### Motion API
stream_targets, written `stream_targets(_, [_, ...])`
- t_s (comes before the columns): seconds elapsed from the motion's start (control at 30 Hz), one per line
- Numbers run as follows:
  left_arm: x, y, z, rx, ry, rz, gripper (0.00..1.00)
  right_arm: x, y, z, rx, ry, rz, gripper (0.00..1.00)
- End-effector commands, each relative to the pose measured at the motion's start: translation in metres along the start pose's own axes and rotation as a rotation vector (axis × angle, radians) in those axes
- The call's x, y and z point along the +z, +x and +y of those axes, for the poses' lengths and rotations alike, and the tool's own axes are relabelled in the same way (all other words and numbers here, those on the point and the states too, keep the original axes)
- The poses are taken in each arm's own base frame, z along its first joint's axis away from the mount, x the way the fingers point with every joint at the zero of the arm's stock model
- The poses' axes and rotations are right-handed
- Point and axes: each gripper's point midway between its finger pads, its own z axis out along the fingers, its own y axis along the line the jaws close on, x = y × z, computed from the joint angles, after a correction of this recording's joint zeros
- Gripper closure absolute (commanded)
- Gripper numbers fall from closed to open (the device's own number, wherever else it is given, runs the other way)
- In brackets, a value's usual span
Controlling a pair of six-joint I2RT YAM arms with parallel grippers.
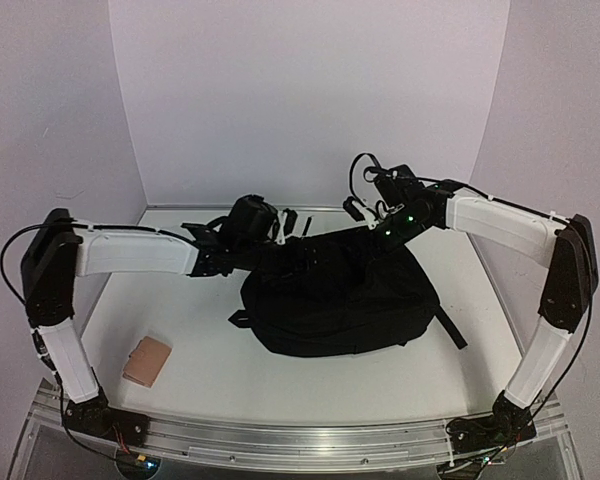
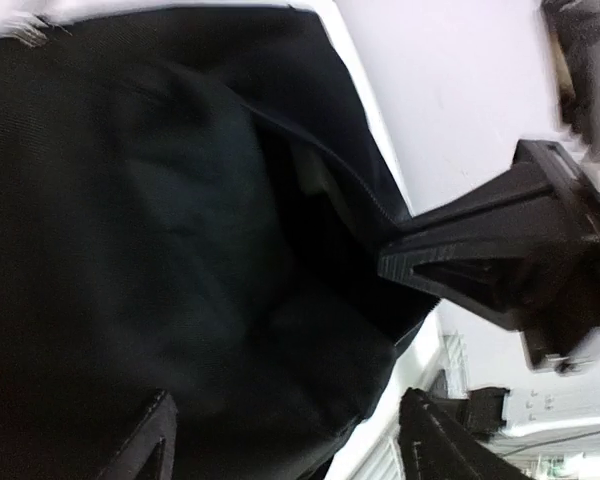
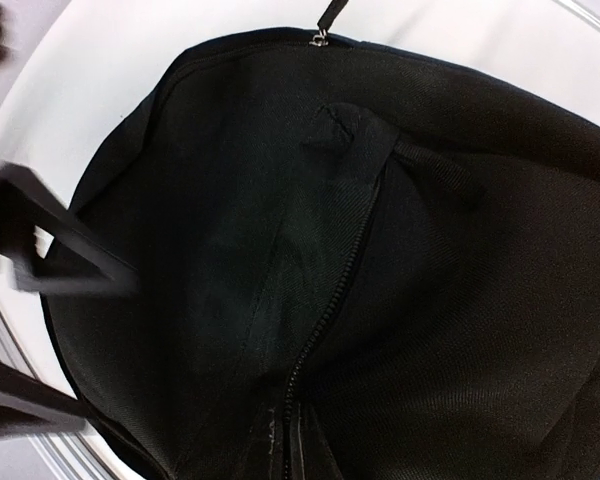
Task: Pack the student bag
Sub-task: Place the stationery in the student bag, then move the personal item to the center of the board.
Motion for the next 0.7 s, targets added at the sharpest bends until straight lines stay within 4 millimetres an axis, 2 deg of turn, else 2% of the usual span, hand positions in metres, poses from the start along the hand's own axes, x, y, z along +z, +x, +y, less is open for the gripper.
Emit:
stream_targets(0.0, [-0.065, 0.001, 0.061, -0.024, -0.359, -0.098, 0.08, 0.005, 0.003, -0.004, -0.005, -0.004, 0.000, 1.00])
stream_targets(0.07, [-0.098, 0.016, 0.092, -0.098, -0.510, -0.111, 0.01, 0.008, 0.005, -0.004, -0.003, -0.011, 0.006, 1.00])
stream_targets(0.17, [-0.150, 0.045, 0.135, -0.212, -0.721, -0.118, 0.00, 0.012, 0.006, -0.002, 0.003, -0.023, 0.007, 1.00])
stream_targets(0.27, [-0.197, 0.082, 0.169, -0.341, -0.869, -0.115, 0.00, 0.015, 0.006, -0.002, 0.007, -0.031, 0.004, 1.00])
stream_targets(0.37, [-0.240, 0.113, 0.193, -0.508, -0.988, -0.161, 0.00, 0.015, 0.003, -0.001, 0.005, -0.034, -0.001, 1.00])
stream_targets(0.57, [-0.289, 0.152, 0.224, -0.765, -1.092, -0.292, 0.00, 0.014, -0.002, 0.001, 0.010, -0.047, -0.012, 1.00])
stream_targets(0.67, [-0.300, 0.167, 0.235, -0.913, -1.115, -0.375, 0.00, 0.012, -0.004, 0.001, 0.005, -0.043, -0.020, 1.00])
